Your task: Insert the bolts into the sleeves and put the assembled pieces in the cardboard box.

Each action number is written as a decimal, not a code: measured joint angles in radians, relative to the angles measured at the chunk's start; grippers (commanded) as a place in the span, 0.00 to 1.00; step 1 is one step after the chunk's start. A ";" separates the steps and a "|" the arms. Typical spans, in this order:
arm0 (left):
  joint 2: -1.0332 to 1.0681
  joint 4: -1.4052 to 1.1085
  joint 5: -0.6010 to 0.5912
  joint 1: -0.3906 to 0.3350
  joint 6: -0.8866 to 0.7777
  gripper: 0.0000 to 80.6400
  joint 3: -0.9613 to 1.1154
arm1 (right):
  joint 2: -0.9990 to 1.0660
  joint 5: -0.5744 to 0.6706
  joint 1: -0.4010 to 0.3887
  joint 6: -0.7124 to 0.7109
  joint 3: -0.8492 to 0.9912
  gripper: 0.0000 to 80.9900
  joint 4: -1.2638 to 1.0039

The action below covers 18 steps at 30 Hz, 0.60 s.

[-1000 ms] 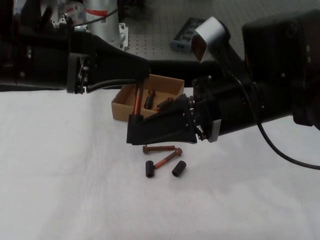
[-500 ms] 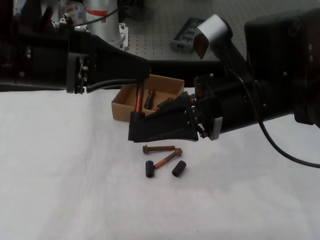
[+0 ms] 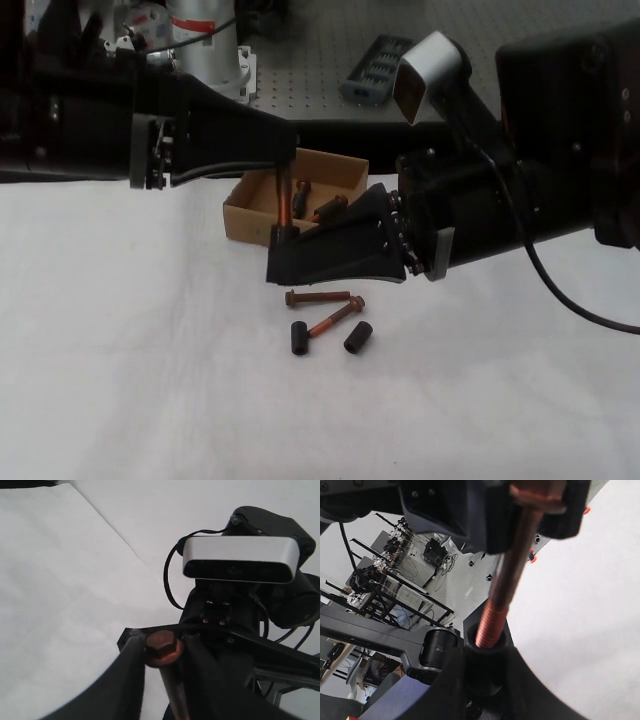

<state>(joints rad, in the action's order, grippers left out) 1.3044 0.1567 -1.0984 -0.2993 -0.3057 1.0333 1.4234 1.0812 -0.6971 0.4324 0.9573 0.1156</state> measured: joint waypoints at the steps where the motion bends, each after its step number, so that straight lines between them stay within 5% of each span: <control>1: 0.000 0.002 -0.006 0.000 0.006 0.01 0.000 | 0.000 -0.001 0.000 0.000 0.000 0.04 0.000; 18: 0.000 0.020 -0.027 0.000 0.022 0.01 0.000 | 0.014 0.023 0.000 -0.018 0.000 0.04 0.002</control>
<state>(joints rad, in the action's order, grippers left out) 1.3044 0.1765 -1.1252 -0.2993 -0.2834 1.0333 1.4373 1.1041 -0.6971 0.4147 0.9573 0.1175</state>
